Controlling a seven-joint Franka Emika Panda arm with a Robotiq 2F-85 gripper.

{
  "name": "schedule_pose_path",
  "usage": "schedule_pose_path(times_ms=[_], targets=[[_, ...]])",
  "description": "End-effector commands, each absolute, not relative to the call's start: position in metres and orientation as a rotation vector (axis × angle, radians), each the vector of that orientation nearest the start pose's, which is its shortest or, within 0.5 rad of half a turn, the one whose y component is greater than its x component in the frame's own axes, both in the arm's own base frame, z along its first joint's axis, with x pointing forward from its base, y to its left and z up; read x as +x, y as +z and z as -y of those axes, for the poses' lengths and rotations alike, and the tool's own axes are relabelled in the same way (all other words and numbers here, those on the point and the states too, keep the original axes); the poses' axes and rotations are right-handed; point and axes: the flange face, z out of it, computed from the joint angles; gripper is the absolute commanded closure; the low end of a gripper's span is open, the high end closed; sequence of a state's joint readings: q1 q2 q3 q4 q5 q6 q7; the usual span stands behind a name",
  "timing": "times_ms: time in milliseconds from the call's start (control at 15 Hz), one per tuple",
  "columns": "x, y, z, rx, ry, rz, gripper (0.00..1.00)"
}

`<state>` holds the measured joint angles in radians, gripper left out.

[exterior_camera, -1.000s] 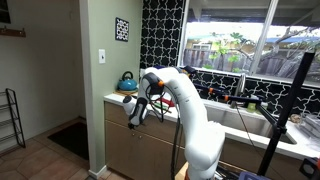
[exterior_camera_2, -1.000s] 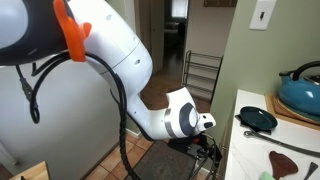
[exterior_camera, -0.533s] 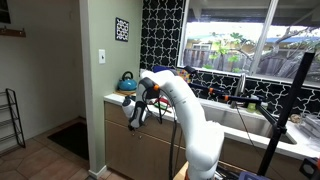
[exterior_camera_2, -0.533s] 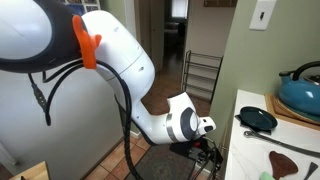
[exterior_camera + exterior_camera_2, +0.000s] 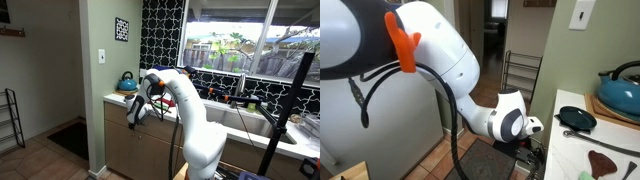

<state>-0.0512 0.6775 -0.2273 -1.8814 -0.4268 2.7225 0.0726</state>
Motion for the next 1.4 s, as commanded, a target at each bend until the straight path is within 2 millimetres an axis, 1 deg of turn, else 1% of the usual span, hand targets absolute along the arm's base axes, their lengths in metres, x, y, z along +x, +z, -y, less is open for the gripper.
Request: schedule_pose_path(times_ms=[0, 67, 467, 667, 867, 1067, 1333], targets=[[0.618, 0.161, 0.119, -3.351, -0.07, 0.188, 0.0], [0.618, 0.161, 0.118, -3.345, -0.051, 0.182, 0.0], [0.614, 0.16, 0.095, -3.298, 0.045, 0.251, 0.0], [0.615, 0.157, 0.085, -3.322, 0.071, 0.163, 0.0], [0.617, 0.15, 0.073, -3.33, 0.017, 0.081, 0.0], [0.615, 0.148, 0.06, -3.324, 0.056, 0.091, 0.0], [0.613, 0.148, 0.051, -3.328, 0.099, 0.083, 0.0]])
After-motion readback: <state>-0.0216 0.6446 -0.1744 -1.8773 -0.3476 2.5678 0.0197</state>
